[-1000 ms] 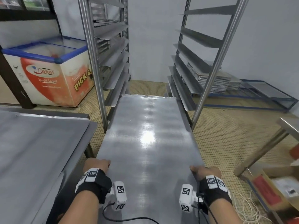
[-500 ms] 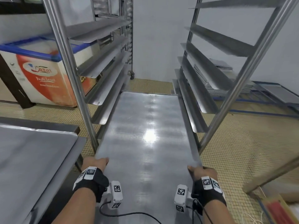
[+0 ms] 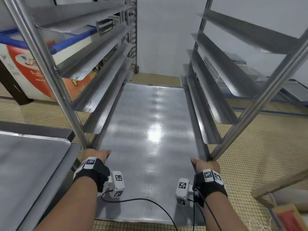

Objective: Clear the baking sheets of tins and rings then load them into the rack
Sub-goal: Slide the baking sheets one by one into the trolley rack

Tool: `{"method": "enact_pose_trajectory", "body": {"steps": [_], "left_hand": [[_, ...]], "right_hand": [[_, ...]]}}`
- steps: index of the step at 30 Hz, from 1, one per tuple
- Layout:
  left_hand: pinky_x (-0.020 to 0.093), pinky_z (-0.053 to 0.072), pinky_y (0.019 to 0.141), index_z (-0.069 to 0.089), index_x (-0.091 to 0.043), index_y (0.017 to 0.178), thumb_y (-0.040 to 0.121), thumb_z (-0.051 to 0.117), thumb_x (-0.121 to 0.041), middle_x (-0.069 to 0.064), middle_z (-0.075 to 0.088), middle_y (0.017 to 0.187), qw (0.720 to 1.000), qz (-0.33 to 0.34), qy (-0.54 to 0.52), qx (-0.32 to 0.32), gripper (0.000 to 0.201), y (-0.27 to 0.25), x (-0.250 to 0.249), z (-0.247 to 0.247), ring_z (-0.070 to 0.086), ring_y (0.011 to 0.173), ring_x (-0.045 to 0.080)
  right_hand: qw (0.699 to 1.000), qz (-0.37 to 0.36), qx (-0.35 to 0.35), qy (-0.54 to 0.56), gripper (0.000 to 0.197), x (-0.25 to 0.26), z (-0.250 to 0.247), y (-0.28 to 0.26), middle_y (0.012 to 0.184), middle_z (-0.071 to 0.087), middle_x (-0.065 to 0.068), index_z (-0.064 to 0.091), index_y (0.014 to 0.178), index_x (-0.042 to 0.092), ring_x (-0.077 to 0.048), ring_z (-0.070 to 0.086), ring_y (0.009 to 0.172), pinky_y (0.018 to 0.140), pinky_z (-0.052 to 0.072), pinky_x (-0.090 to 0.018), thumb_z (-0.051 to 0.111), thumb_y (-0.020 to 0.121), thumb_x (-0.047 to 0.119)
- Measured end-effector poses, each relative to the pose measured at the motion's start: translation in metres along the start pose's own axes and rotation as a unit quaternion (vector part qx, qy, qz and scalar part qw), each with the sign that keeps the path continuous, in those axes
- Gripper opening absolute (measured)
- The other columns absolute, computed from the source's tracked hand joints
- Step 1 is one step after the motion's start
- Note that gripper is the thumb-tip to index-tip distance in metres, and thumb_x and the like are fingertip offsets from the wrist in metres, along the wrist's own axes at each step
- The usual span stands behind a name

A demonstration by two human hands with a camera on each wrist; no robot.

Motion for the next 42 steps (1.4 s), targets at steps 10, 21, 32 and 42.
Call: {"method": "enact_pose_trajectory", "body": {"steps": [10,21,32,42], "left_hand": [[0.035,0.042,0.077,0.056,0.005,0.120,0.087,0.073,-0.024,0.022,0.063,0.108,0.998,0.014,0.052,0.017,0.047,0.009,-0.004,0.006,0.053,0.083,0.033],[0.051,0.034,0.113,0.038,-0.009,0.148,0.078,0.069,-0.061,0.020,0.024,0.160,0.939,0.173,0.290,0.067,0.093,-0.040,0.015,0.026,0.029,0.143,0.040],[0.054,-0.006,0.122,0.020,-0.034,0.157,0.050,0.085,-0.069,-0.001,-0.002,0.167,0.847,0.370,0.327,0.196,0.130,-0.129,0.067,0.039,-0.009,0.153,0.023],[0.061,0.005,0.120,0.003,-0.029,0.158,0.083,0.075,-0.031,0.006,-0.004,0.166,0.749,0.401,0.524,0.063,0.104,-0.110,0.068,0.064,-0.007,0.153,0.034]], "right_hand": [[0.999,-0.024,0.015,-0.045,0.043,0.008,0.002,0.006,0.085,0.062,-0.009,0.054,0.101,0.007,-0.032,0.061,0.081,0.079,0.053,-0.037,0.084,0.073,0.021],[0.965,-0.148,0.066,-0.204,0.081,0.000,0.006,-0.051,0.132,0.056,-0.020,0.053,0.132,0.001,-0.041,0.058,0.114,0.094,0.052,-0.048,0.082,0.072,0.047],[0.808,-0.379,0.187,-0.410,0.106,-0.054,0.011,-0.149,0.164,0.015,0.001,0.041,0.146,0.033,-0.024,0.006,0.152,0.122,0.003,-0.052,0.071,0.056,0.081],[0.682,-0.490,0.082,-0.536,0.083,-0.064,0.036,-0.146,0.161,0.021,0.009,0.028,0.150,0.038,-0.024,0.011,0.151,0.120,0.007,-0.060,0.074,0.082,0.021]]}}
Point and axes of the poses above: each hand's wrist, its own y-axis towards the middle knuckle, its own z-axis out of the palm, x = y × z, the point moved 10 cm from there along y, towards the middle knuckle
